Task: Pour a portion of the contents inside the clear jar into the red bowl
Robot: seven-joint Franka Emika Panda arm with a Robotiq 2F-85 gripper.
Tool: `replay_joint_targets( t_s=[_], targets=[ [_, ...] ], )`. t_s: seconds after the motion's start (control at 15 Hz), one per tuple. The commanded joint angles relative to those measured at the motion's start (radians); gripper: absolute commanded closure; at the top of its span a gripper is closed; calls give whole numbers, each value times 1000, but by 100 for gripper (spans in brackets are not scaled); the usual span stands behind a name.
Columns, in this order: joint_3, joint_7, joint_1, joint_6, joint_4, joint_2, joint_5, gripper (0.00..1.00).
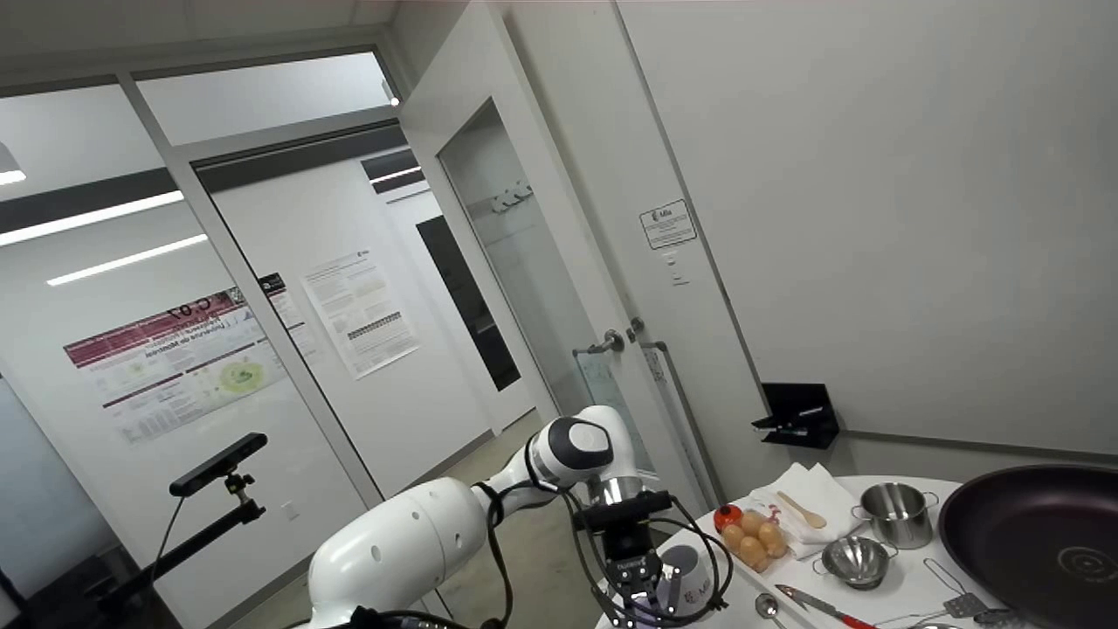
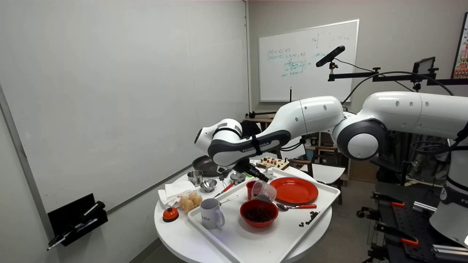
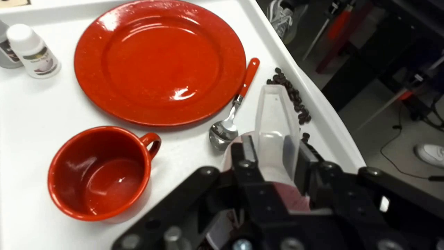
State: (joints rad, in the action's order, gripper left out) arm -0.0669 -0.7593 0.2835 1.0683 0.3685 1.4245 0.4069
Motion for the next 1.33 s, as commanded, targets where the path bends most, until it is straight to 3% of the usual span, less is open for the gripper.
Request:
replay_joint_targets(
  t_s=[0.0, 0.33, 0.87, 1.27],
  targets=[
    [31, 143, -43, 34, 20, -44, -128, 93],
    [62, 332, -80, 117, 5, -69, -232, 93],
    [37, 635, -78, 249, -6, -163, -248, 93],
    [32, 897, -120, 338, 8, -159, -277, 93]
  ],
)
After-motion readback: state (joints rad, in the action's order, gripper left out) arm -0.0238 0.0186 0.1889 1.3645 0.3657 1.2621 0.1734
